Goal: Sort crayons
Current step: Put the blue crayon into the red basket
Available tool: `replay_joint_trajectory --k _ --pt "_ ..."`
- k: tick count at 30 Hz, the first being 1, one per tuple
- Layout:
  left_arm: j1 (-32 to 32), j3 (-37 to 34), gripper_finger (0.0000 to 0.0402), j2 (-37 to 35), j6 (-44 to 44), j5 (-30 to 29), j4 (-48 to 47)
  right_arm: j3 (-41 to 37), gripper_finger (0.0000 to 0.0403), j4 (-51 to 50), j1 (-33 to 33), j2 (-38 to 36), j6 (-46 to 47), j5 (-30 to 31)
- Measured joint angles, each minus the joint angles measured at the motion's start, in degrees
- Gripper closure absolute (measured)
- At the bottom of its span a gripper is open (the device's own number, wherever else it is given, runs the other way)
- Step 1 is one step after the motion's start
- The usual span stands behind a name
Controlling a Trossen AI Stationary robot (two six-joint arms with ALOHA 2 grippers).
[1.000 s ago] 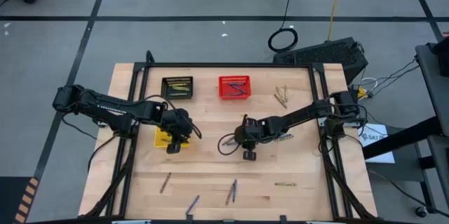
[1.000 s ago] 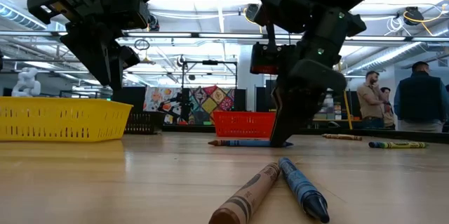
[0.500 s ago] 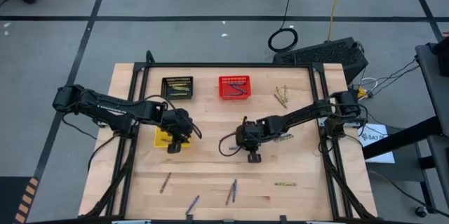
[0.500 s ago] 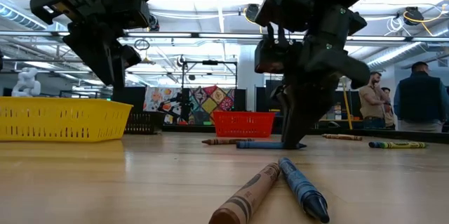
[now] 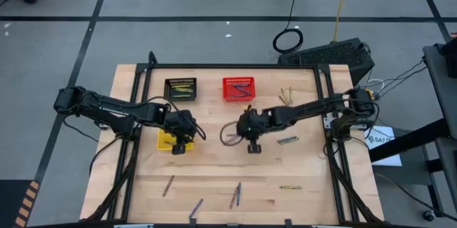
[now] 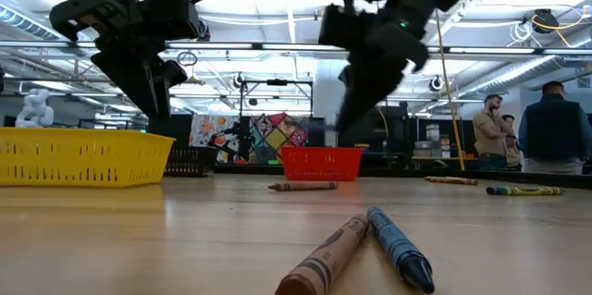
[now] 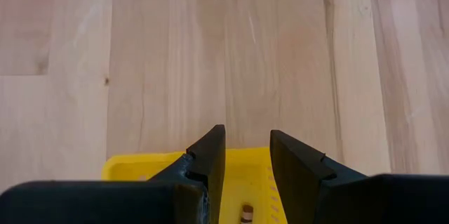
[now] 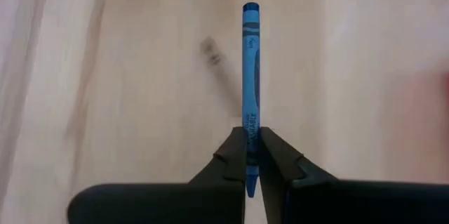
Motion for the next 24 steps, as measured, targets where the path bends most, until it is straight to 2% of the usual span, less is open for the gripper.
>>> replay_joint_trajectory --k 15,24 --pt "0.00 0.00 0.0288 0.00 0.04 0.00 0.08 3.82 0.0403 -2.44 -19.45 0.03 -7.40 0.02" --pt "0.00 0.00 0.0288 0.00 -0.15 -0.15 3.17 3.97 0.0403 -1.75 -26.75 0.24 -11.50 -0.11"
